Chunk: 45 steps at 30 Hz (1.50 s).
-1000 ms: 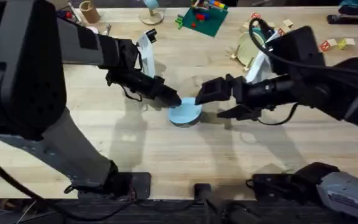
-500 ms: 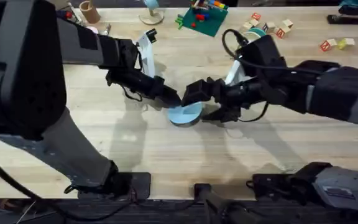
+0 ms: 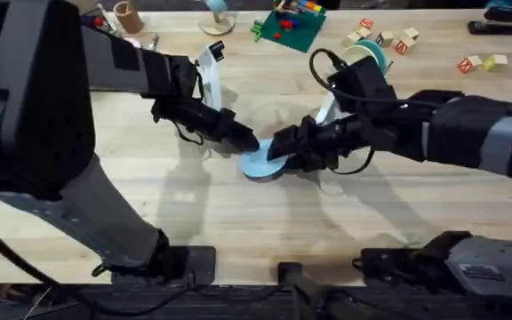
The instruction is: Pick up the plates from the table one by one and place each into a slot on the dish rack.
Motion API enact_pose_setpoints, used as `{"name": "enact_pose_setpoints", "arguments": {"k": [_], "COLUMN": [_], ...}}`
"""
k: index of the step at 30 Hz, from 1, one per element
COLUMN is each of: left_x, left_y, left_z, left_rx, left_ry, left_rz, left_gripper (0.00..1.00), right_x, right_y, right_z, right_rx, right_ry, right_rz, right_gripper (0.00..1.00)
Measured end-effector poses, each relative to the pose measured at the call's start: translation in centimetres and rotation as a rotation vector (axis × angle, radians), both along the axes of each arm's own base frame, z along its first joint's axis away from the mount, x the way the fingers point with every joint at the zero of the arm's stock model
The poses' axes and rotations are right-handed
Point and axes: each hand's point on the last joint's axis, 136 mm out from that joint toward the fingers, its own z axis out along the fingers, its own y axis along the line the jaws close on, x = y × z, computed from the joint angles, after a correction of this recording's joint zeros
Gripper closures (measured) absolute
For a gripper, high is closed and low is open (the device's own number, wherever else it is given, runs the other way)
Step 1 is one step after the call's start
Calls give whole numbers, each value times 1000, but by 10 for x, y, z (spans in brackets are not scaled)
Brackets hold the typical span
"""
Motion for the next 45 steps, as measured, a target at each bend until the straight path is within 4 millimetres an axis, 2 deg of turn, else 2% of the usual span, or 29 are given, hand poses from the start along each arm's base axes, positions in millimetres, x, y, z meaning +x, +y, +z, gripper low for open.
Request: {"name": "enact_pose_setpoints", "arguments": {"k": [2, 6, 19, 24, 30, 33, 37, 41, 45], "left_x": [0, 0, 0, 3, 8, 8, 19, 32, 32], "left_y": [0, 0, 1, 3, 6, 17, 28, 37, 46], "left_z": [0, 0, 1, 1, 3, 4, 30, 78, 128], "left_rx": [0, 0, 13, 46, 100, 199, 281, 332, 377], "left_ry": [0, 0, 37, 43, 14, -11, -95, -233, -370], "left_rz": [0, 1, 23, 21, 14, 8, 30, 68, 106], "left_gripper": [961, 961, 961, 961, 960, 960, 960, 960, 960], "right_x": [-1, -3, -3, 5, 25, 32, 43, 52, 56], "right_y": [-1, -3, -3, -7, -17, -23, -34, -49, -68], "right_z": [-2, -4, -4, -3, 18, 36, 66, 89, 107], "right_rx": [-6, -13, -13, -38, -75, -70, -40, -39, -79], "right_ry": [3, 15, 15, -29, -190, -273, -389, -470, -507], "right_rz": [-2, -8, -8, -32, -79, -93, -119, -145, -151], "right_gripper": [768, 952, 965, 965, 966, 966, 967, 968, 969]}}
